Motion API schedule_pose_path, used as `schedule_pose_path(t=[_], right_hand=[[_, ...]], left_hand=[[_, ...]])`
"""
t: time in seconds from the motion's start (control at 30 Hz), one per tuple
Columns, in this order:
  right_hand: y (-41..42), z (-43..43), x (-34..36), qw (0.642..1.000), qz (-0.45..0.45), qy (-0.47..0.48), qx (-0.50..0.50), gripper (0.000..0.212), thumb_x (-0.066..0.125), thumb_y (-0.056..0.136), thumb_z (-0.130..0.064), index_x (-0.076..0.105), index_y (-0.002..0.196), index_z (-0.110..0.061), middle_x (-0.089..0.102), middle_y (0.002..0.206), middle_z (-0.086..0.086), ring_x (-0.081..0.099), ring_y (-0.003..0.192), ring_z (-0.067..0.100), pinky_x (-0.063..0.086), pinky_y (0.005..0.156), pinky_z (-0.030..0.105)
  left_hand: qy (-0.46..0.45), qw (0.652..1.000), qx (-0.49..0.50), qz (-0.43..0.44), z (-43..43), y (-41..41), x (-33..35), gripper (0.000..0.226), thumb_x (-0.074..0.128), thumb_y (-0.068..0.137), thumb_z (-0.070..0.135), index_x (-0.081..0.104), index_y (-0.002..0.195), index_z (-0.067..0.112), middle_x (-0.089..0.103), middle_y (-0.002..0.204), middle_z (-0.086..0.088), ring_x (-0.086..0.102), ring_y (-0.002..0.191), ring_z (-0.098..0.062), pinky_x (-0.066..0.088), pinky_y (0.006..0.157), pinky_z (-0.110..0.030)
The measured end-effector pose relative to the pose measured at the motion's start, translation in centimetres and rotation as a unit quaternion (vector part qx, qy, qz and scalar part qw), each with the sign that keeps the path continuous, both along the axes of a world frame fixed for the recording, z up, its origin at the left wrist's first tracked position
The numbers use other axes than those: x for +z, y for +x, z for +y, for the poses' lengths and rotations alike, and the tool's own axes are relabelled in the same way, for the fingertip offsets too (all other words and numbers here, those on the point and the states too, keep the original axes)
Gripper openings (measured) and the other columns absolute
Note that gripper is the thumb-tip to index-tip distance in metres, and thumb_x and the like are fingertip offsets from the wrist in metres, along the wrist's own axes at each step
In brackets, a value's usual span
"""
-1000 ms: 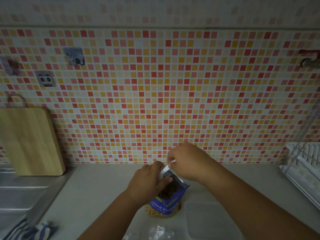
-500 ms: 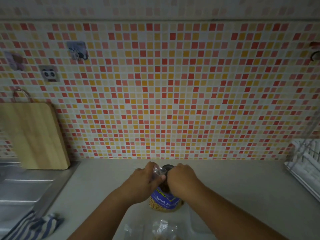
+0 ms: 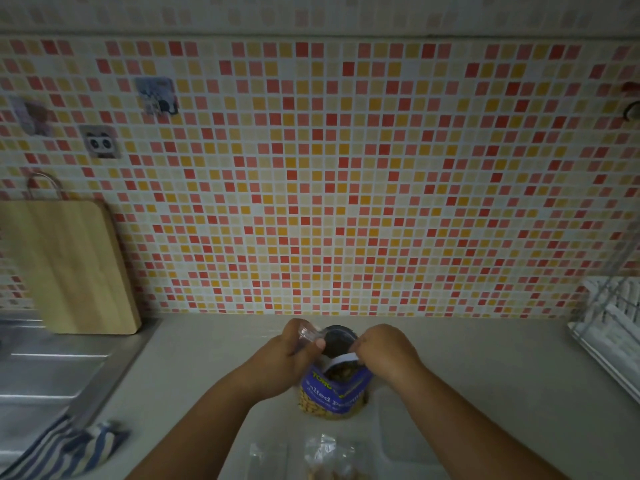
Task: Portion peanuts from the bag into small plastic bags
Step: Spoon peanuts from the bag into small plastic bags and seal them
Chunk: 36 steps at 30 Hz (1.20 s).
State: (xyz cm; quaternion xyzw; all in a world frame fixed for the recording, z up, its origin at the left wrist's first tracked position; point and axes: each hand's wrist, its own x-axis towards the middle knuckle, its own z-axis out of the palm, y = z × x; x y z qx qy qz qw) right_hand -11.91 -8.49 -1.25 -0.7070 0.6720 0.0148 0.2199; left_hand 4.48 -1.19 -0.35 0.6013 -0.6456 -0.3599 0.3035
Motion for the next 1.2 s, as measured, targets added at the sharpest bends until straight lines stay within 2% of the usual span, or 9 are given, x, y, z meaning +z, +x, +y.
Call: schedule_pose_path(t=[0.07,0.17,0.3,0.47,0.67,0.87,0.97,1.07,1.2], right_hand=[[-0.7,-0.4,0.7,0.997,0.029,0.057,0.051,0.033,0.05,0.085,-0.029,0.068,0.111,-0.019,0.067,0.107,0.005,0.059,0.094,0.022,0.048,0.086,0.034],[-0.9,-0.4,3.1,0.978,0.125,0.153,0.071,0.04,0.041,0.096,-0.022,0.047,0.136,-0.017,0.048,0.138,0.012,0.049,0.122,0.028,0.037,0.103,0.035],[-1.8,-0.6,4.4,0.951,0.198,0.191,0.143,0.043,0.037,0.098,-0.018,0.038,0.141,-0.016,0.038,0.146,0.012,0.04,0.132,0.03,0.033,0.107,0.035],[-3.2,-1.8,5.6,0.949,0.236,0.144,0.149,0.044,0.038,0.098,-0.019,0.039,0.142,-0.024,0.041,0.147,0.008,0.042,0.131,0.026,0.034,0.108,0.034],[-3.8,-2.3,8.7,0.945,0.268,0.094,0.161,0.05,0.036,0.101,-0.024,0.022,0.148,-0.027,0.021,0.158,0.001,0.024,0.143,0.025,0.022,0.115,0.038],[-2.2,-1.2,9.7,0.972,0.188,0.043,0.136,0.044,0.044,0.097,-0.018,0.042,0.14,-0.024,0.044,0.145,0.002,0.043,0.13,0.023,0.037,0.108,0.034],[-1.5,0.2,8.9,0.988,0.042,-0.079,0.125,0.028,0.052,0.087,-0.017,0.07,0.108,-0.016,0.068,0.114,0.005,0.062,0.1,0.022,0.052,0.09,0.035],[0.0,3.2,10.5,0.953,0.073,-0.188,0.226,0.024,0.055,0.086,-0.026,0.07,0.104,-0.019,0.067,0.105,0.002,0.056,0.101,0.022,0.046,0.091,0.034],[0.1,5.5,13.6,0.867,0.145,-0.348,0.326,0.025,0.053,0.083,-0.029,0.068,0.1,-0.02,0.066,0.097,-0.002,0.044,0.099,0.019,0.03,0.093,0.035]], left_hand=[[-0.01,1.0,0.016,0.016,0.1,0.2,0.2,0.028,0.042,0.094,0.043,0.042,0.115,0.024,0.063,0.076,0.007,0.061,0.069,-0.005,0.047,0.065,-0.018],[-0.039,0.998,0.049,0.004,0.0,0.8,0.5,0.025,0.041,0.094,0.044,0.042,0.113,0.028,0.065,0.087,0.005,0.064,0.081,-0.01,0.051,0.072,-0.025],[-0.085,0.991,0.041,-0.094,0.0,1.4,1.0,0.024,0.044,0.093,0.042,0.039,0.113,0.03,0.058,0.091,0.008,0.056,0.081,-0.004,0.042,0.064,-0.012],[-0.108,0.967,0.029,-0.228,-0.2,1.6,0.5,0.041,0.048,0.089,0.051,0.039,0.122,0.029,0.056,0.107,0.002,0.047,0.101,-0.016,0.045,0.085,-0.031],[-0.124,0.938,0.008,-0.323,-0.8,0.5,0.6,0.051,0.048,0.088,0.053,0.037,0.13,0.026,0.053,0.129,0.001,0.044,0.113,-0.018,0.039,0.089,-0.029],[-0.139,0.929,0.004,-0.343,-1.2,-0.3,0.5,0.053,0.048,0.088,0.055,0.036,0.13,0.025,0.053,0.13,0.002,0.044,0.114,-0.019,0.038,0.091,-0.03],[-0.154,0.923,0.003,-0.351,-1.4,-1.1,0.4,0.052,0.047,0.088,0.054,0.038,0.129,0.023,0.056,0.125,0.0,0.046,0.109,-0.02,0.038,0.086,-0.03],[-0.171,0.936,0.017,-0.308,-1.6,-1.9,0.1,0.05,0.046,0.09,0.051,0.04,0.128,0.019,0.057,0.122,-0.003,0.048,0.108,-0.021,0.039,0.085,-0.031],[-0.128,0.985,0.054,-0.099,-1.5,-1.6,-0.1,0.044,0.048,0.089,0.049,0.042,0.123,0.022,0.062,0.108,-0.003,0.059,0.094,-0.016,0.05,0.08,-0.035]])
